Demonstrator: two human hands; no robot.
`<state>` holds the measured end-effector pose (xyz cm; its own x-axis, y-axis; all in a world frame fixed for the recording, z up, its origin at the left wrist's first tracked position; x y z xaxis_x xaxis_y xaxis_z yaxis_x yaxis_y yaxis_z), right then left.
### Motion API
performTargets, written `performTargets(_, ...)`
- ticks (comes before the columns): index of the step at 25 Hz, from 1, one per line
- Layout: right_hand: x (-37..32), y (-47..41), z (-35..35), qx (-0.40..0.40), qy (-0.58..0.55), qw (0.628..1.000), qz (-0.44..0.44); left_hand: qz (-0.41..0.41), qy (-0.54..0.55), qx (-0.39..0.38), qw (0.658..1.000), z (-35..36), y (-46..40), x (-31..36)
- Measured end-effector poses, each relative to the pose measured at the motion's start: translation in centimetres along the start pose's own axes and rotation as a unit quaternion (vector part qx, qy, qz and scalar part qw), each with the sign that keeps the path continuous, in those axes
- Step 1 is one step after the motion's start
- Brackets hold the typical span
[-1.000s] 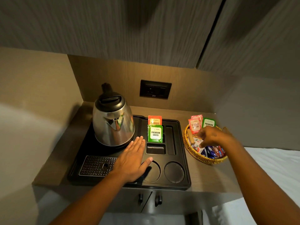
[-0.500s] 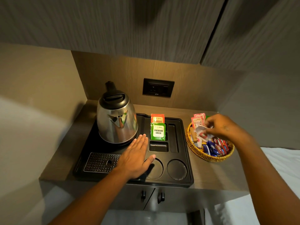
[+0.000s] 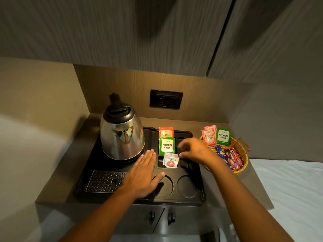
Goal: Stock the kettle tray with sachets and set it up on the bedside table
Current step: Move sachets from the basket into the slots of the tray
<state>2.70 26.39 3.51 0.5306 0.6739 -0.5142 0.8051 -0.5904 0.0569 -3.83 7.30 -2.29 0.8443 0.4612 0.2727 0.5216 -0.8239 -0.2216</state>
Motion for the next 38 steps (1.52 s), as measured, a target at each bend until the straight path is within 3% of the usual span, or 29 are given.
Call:
performTargets(3, 8.5, 0.9, -7.0, 0.174, 0.067, 0.974, 0.127, 0.000, -0.004, 0.003, 1.000, 0.1, 0.0, 0.0)
performTargets(4, 11.2, 1.5, -8.1, 0.188, 0.124, 0.959, 0.173, 0.000, -0.005, 0.004, 1.000, 0.0, 0.0, 0.0)
performTargets(7, 15.3, 3.1, -6.1, 0.108, 0.175, 0.941, 0.269, 0.003, -0.006, 0.002, 1.000, 0.0, 0.1, 0.0)
performTargets(15, 15.5, 2.8, -5.0, 0.136, 0.201, 0.934, 0.263, 0.001, 0.000, 0.002, 1.000, -0.3, 0.0, 0.2)
performTargets(19, 15.4, 3.9, -7.6, 0.194, 0.083, 0.933, 0.290, 0.001, 0.002, 0.003, 1.000, -0.2, 0.0, 0.2)
performTargets(24, 6.8, 2.0, -8.6, 0.299, 0.015, 0.944, 0.138, 0.001, 0.002, 0.009, 1.000, 0.0, 0.0, 0.1)
performTargets(26, 2.5, -0.3, -5.0, 0.258, -0.040, 0.960, 0.100, 0.001, 0.002, 0.012, 1.000, -0.1, 0.0, 0.0)
performTargets(31, 1.2, -4.0, 0.6, 0.214, -0.001, 0.961, 0.173, 0.000, 0.009, 0.018, 1.000, -0.1, -0.1, -0.1)
performTargets(38, 2.7, -3.2, -1.1, 0.181, 0.028, 0.968, 0.169, -0.001, 0.011, 0.022, 1.000, 0.3, -0.1, -0.3)
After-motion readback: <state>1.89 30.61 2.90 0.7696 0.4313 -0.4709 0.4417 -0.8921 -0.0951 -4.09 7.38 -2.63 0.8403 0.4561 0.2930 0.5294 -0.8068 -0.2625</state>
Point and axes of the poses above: each hand's wrist, its own y-axis away from the middle knuckle, its own z-axis out of the palm, x = y × z, the point moved 8 cm from there along -y, towards the middle knuckle, and after that the axes turned 14 degrees about x, right-handed, at the moved point
